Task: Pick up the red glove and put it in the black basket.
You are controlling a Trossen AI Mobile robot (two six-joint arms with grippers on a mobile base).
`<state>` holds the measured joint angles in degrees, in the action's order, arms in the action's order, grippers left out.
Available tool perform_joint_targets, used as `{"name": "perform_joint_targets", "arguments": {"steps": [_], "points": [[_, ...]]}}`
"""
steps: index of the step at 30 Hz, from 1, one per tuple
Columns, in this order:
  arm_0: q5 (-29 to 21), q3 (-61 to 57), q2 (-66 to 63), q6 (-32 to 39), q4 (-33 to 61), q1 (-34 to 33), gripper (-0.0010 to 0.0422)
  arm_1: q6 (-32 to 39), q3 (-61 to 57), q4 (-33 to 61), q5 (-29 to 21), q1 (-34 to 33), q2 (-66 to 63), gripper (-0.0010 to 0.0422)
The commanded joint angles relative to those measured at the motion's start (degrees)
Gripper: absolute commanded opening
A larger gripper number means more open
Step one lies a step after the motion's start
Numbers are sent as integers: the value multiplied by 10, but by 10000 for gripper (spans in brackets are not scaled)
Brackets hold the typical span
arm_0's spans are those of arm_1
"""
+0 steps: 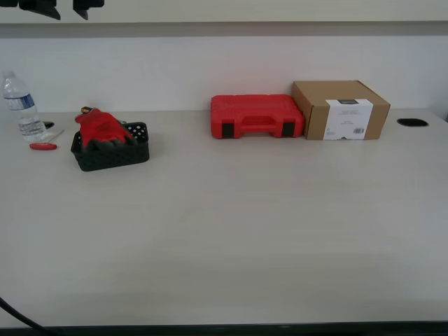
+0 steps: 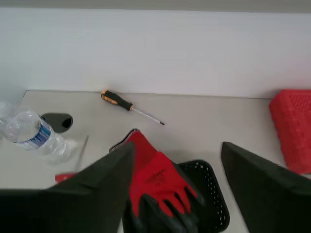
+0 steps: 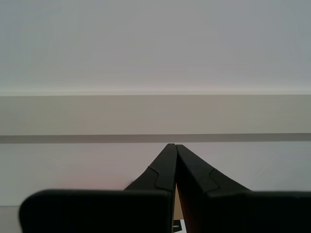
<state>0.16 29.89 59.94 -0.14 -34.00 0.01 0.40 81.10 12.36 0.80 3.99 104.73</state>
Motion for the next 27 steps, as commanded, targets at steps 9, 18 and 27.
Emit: {"name": "perform_joint_targets", "arguments": {"steps": [9,18,27], "points": [[0,1,0,2,-2,0,0,-15,1,-4,-2,0,-50,191],[0,1,0,2,-2,0,0,-10,1,-5,-2,-1,-51,169],[0,1,0,2,-2,0,0,-15,1,-5,-2,-1,-51,149]]}}
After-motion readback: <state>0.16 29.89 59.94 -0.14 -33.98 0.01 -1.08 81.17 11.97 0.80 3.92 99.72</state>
